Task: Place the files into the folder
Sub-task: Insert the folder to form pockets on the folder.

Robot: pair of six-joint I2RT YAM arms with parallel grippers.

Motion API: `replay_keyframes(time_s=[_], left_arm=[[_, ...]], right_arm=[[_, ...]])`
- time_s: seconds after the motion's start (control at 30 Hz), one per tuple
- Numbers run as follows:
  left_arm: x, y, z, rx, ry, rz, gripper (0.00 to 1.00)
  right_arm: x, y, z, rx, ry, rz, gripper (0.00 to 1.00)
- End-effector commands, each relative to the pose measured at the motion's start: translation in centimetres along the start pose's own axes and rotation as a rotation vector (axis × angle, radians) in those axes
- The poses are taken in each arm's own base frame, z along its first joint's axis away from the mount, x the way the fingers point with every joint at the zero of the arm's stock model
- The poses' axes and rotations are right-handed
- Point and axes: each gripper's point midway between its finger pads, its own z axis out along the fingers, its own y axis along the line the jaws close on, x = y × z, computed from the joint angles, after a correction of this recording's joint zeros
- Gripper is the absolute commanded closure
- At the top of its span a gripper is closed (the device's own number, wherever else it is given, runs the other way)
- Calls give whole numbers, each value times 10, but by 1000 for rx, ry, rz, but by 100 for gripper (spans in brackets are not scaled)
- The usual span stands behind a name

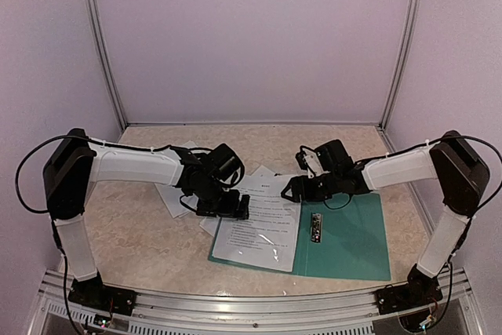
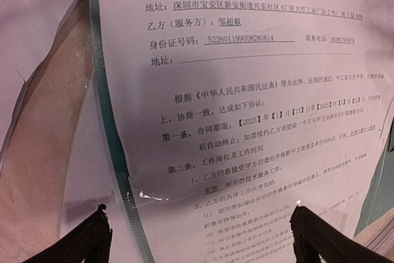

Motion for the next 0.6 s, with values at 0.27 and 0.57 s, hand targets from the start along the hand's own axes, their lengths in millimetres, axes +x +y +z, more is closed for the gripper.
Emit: replay_keyframes(time_s=[0.27, 0.57], left_arm=[[-16, -2, -34, -28, -90, 41, 1], [-17, 0, -37, -39, -94, 48, 1]], right_arm=[[6, -23, 13, 138, 56, -35, 22], [9, -30, 24, 153, 66, -10, 21]])
